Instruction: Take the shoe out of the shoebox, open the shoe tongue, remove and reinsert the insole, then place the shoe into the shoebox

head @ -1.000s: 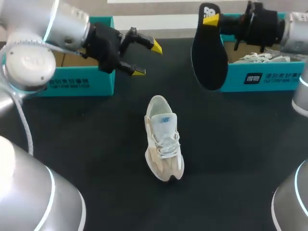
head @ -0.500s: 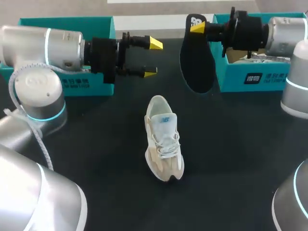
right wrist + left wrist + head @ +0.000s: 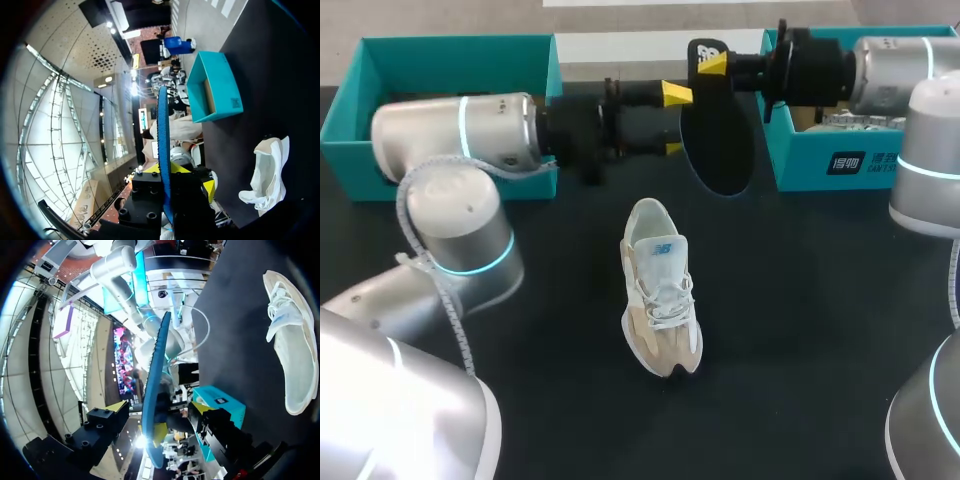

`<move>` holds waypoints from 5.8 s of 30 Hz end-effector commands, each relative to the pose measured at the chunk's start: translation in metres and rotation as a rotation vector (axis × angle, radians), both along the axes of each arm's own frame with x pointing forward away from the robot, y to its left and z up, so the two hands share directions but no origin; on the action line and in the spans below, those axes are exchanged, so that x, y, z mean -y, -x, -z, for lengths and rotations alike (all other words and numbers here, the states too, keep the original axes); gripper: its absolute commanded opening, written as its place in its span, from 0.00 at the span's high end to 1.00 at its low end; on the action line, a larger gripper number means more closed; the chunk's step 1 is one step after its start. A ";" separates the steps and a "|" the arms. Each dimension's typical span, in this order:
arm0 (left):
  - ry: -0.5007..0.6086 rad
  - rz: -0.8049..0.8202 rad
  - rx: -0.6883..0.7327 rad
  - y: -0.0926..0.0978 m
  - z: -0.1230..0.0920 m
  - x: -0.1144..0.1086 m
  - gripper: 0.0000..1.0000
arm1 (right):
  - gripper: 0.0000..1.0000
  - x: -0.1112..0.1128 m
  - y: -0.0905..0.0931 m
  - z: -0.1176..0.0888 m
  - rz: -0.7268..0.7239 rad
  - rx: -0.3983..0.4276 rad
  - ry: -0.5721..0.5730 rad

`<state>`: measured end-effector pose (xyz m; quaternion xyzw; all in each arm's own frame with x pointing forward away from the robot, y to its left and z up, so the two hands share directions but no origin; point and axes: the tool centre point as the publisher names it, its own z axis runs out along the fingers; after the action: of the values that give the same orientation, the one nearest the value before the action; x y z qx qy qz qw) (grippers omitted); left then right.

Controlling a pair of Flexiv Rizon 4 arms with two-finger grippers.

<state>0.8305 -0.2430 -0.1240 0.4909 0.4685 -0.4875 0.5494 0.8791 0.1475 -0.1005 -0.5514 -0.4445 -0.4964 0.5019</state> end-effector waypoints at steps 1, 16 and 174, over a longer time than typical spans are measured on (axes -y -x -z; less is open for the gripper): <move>0.051 0.016 0.014 -0.006 -0.001 0.020 0.19 | 1.00 -0.001 0.002 0.002 -0.004 -0.008 0.010; 0.008 0.045 0.052 -0.002 0.002 0.051 1.00 | 1.00 0.001 0.007 0.008 0.006 -0.021 0.015; -0.158 0.225 -3.117 -0.019 0.030 0.000 1.00 | 0.00 0.027 0.101 -0.039 -0.025 0.176 0.998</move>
<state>0.8439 -0.2409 -0.1518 -0.4229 0.5345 -0.5166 -0.5182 0.7748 0.1140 -0.0675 -0.6265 -0.6438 -0.3672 0.2411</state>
